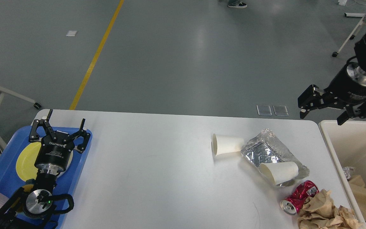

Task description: Tidy desktop

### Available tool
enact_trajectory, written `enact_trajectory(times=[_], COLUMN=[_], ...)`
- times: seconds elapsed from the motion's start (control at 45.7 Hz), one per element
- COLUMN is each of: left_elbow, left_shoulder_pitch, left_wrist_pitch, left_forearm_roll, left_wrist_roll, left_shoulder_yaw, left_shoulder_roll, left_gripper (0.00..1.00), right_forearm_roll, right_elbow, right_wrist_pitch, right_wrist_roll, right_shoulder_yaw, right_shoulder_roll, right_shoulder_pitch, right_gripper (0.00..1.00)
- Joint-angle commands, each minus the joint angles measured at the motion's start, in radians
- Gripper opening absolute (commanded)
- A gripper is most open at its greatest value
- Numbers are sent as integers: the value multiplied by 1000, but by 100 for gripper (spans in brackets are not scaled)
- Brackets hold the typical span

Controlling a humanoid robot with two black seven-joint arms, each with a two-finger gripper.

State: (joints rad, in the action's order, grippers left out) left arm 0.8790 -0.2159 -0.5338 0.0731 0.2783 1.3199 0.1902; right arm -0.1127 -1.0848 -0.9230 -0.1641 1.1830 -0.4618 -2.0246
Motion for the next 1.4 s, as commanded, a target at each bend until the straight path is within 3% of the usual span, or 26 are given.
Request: enact_trajectory(times=[0.0, 0.503, 0.678, 0.81, 1.072, 1.291, 1.379], left_elbow=[0, 0, 0, 0, 0, 0, 0], left_shoulder_pitch=[0, 1, 0, 1, 1, 1, 0], left_wrist_pitch=[0, 0, 0, 0, 0, 0, 0], left_forearm_roll=[1, 1, -1, -1, 1, 1, 1], left_wrist_roll=[1, 1, 1, 1, 1, 1, 1], left_shoulder_yaw=[-1, -1, -1, -1, -1, -1, -1], left_shoulder_roll=[0, 0, 0, 0, 0, 0, 0], left_gripper=[96, 96, 96, 96, 96, 96, 96], right_forearm_roll=[73, 131, 127, 117, 76, 76, 84], right_elbow=[-111, -586, -632, -630, -609, -569, -523], right_wrist_pitch=[-37, -37, -37, -37, 268, 604, 676], right_wrist_roll=[-3, -8, -5, -6, -6, -5, -5], right_shoulder_yaw=[10, 204, 259, 274, 290, 245, 195], right_shoulder_roll=[26, -67, -74, -127, -213, -242, -253], right_shoulder_pitch=[-163, -671, -665, -531, -225, 68, 182], right_gripper=[100, 100, 100, 100, 100, 100, 100])
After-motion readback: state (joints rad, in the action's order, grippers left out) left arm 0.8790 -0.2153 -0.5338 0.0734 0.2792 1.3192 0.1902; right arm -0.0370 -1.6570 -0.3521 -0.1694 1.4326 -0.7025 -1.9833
